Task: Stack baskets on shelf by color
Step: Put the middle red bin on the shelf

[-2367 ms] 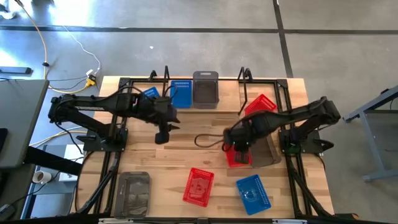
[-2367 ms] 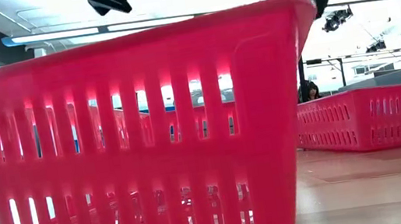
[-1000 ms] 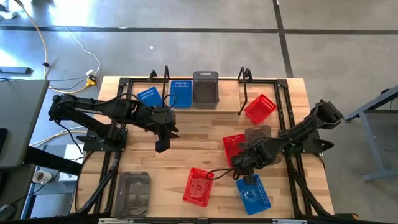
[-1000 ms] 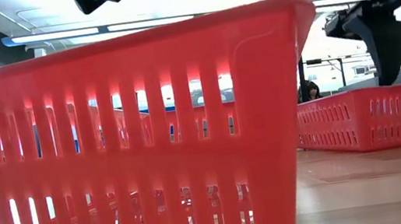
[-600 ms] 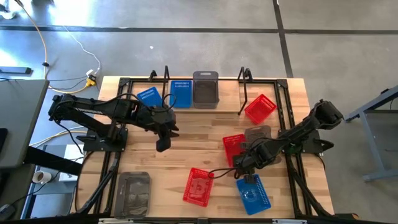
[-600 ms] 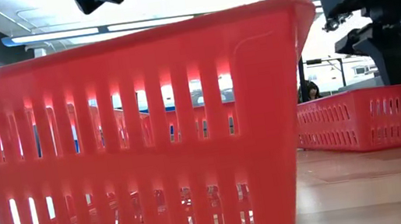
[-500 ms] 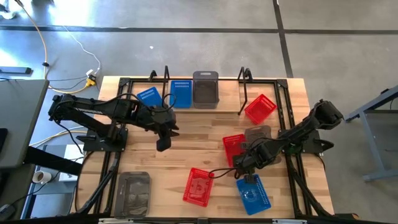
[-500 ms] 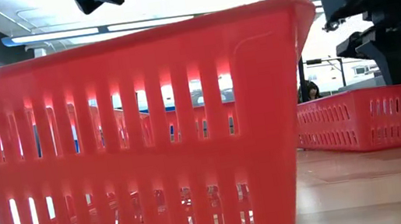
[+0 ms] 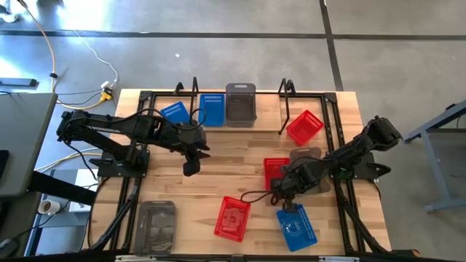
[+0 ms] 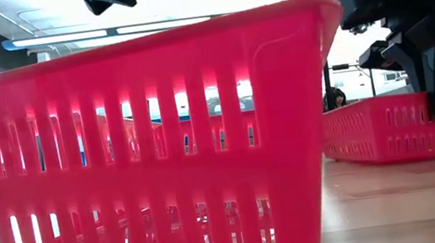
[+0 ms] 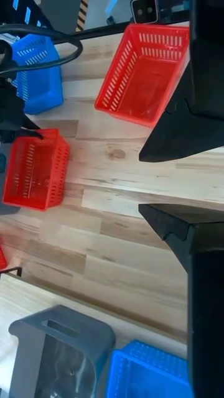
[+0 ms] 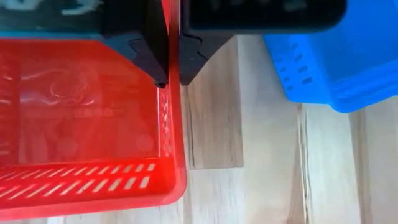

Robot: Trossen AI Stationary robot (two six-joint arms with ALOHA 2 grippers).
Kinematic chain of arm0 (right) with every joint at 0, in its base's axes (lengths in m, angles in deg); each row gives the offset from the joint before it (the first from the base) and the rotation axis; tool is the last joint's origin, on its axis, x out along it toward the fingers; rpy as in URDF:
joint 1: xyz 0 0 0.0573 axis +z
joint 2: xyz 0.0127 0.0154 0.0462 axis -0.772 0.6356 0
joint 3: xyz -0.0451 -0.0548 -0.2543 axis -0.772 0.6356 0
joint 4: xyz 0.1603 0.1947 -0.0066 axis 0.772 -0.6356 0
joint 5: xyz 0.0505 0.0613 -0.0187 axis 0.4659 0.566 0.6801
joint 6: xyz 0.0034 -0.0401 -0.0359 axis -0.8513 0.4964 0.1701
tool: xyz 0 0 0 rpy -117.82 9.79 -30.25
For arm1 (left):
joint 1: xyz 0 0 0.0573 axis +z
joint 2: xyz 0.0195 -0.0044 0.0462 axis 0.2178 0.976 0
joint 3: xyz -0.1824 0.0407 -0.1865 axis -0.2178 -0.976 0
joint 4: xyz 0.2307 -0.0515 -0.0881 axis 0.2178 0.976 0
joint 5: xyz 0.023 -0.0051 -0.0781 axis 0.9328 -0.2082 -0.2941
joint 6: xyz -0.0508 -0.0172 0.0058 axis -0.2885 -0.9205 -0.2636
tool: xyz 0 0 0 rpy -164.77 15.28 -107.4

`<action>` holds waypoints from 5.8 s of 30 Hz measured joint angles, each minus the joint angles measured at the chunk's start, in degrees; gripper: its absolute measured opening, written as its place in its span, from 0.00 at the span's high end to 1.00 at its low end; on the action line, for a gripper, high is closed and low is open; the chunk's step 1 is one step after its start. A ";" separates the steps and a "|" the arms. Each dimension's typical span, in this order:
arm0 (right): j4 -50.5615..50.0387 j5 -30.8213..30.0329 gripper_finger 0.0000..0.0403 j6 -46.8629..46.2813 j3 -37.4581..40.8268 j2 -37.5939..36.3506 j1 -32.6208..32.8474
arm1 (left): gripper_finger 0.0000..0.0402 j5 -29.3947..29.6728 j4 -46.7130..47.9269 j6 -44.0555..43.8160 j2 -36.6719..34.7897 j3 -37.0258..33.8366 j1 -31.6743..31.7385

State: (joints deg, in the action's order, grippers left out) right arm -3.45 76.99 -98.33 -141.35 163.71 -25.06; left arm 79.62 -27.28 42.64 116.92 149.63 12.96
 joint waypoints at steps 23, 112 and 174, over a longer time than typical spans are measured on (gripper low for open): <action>-2.36 -6.67 1.00 3.34 -16.05 0.00 -3.62 | 0.73 9.90 0.00 5.63 0.00 0.00 0.44; -25.81 -3.43 1.00 50.09 -29.93 4.47 -48.85 | 0.73 19.10 -3.73 11.53 0.02 -0.02 8.78; -26.36 -5.77 1.00 52.95 -29.99 13.09 -52.06 | 0.73 19.02 -3.89 11.59 0.02 -0.02 10.88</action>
State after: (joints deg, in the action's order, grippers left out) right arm -29.80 71.23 -45.38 -171.33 176.81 -77.13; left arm 98.64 -31.17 54.24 116.94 149.61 23.85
